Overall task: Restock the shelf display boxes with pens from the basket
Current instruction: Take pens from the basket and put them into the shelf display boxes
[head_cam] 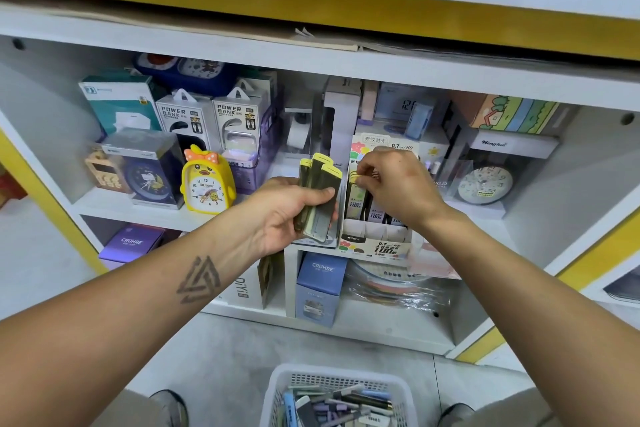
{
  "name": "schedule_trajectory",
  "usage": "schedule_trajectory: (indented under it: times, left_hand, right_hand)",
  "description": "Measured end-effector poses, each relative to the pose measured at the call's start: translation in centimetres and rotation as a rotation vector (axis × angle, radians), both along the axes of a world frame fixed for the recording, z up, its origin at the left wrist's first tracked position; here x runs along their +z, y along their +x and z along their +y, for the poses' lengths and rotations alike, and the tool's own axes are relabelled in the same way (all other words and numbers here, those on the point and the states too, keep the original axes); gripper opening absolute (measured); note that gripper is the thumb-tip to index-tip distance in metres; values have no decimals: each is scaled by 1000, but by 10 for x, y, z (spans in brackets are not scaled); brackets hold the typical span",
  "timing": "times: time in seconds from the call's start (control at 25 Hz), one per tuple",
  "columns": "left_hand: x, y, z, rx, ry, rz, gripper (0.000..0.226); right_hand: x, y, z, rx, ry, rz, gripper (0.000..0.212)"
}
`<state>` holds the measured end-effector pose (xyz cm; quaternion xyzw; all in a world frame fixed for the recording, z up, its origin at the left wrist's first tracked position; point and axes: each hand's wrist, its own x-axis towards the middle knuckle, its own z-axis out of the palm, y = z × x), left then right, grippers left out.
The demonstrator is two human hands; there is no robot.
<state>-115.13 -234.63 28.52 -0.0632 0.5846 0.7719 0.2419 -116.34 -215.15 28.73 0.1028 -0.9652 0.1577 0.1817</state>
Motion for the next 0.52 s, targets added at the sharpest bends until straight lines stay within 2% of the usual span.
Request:
schedule_trajectory:
  times: [0.12, 0.28, 0.36, 0.52]
  left_hand:
    - [-1, -1, 3, -8, -4, -5, 26]
    - [-2, 2, 6, -43, -21, 7, 34]
    - [-1, 3, 7, -48, -16, 12, 39]
    - [-1, -6, 5, 44, 0, -54, 32]
  right_hand:
    - [4, 0, -3, -5, -82, 23, 12]
    - [11, 6, -15, 35, -580, -278, 12]
    - [13, 9, -16, 64, -707, -358, 10]
    - [20, 7, -5, -5, -754, -244, 5]
